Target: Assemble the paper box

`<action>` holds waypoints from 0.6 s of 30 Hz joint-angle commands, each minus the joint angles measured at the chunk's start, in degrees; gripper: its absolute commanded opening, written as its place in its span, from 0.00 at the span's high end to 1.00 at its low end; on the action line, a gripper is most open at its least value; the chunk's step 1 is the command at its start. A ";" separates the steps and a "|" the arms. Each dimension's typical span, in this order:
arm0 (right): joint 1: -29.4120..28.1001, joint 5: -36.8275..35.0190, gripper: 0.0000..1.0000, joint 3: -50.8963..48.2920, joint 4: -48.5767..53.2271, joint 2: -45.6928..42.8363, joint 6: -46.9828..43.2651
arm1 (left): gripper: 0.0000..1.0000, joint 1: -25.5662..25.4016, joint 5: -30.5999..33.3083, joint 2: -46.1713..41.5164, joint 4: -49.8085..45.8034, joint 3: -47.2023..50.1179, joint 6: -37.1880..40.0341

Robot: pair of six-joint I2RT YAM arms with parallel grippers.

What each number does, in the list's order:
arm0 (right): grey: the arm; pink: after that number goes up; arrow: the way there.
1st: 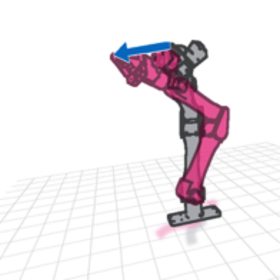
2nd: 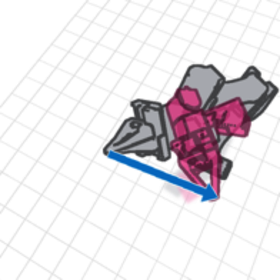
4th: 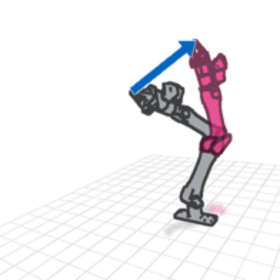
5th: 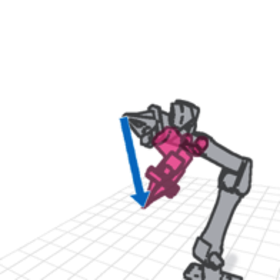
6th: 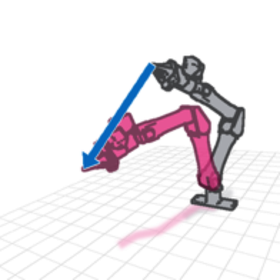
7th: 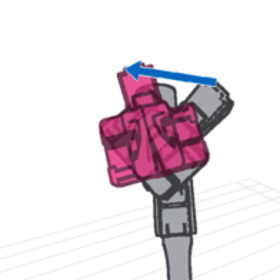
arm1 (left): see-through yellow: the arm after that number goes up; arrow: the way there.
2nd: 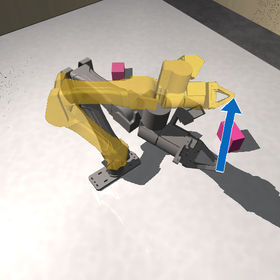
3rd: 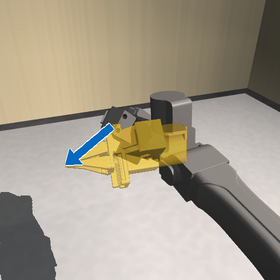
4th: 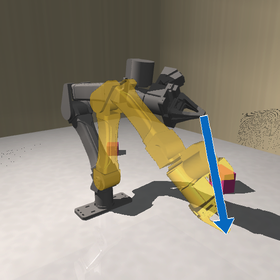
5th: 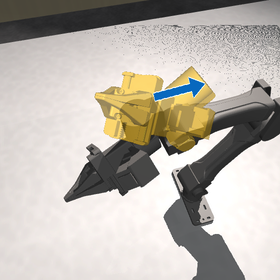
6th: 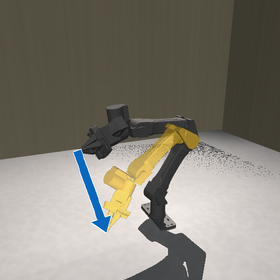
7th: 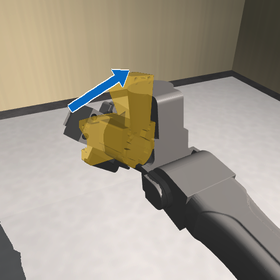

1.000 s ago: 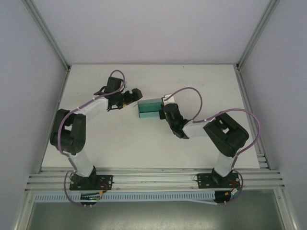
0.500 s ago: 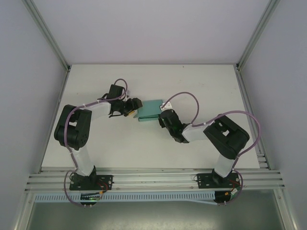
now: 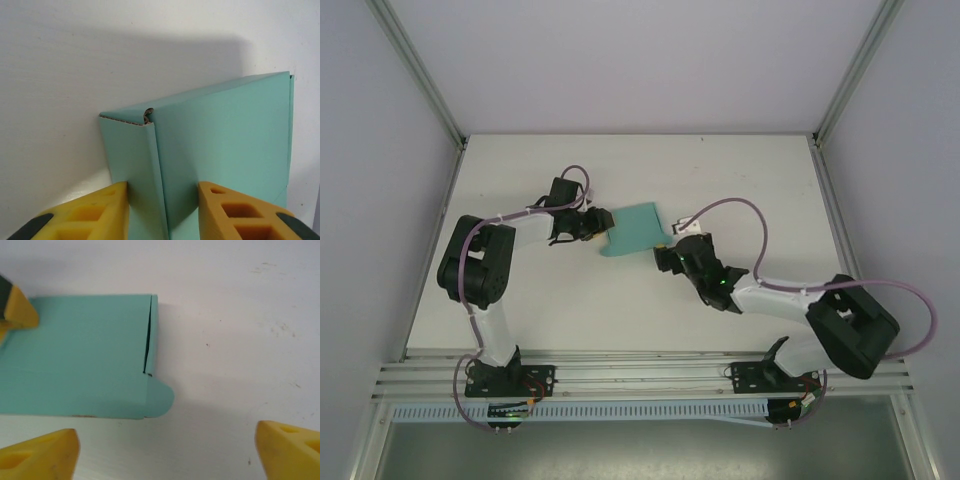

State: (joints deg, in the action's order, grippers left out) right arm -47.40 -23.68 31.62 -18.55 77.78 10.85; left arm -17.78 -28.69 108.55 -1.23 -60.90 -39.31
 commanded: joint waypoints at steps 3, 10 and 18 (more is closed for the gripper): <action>5.18 8.56 0.01 0.32 1.85 -3.07 7.41 | 0.75 0.05 -0.02 5.12 -2.19 0.70 2.31; 14.88 26.93 0.01 7.31 8.00 0.80 15.75 | 0.81 3.81 -13.49 4.89 12.63 7.24 -1.74; 22.27 45.42 0.01 17.27 11.85 12.87 22.83 | 0.92 7.97 -22.81 5.83 24.18 12.59 -5.73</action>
State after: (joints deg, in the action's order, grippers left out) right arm -26.55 11.33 46.41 -9.13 86.94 29.08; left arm -11.16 -47.77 111.44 20.40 -51.33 -42.57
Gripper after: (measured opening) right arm 0.989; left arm 0.179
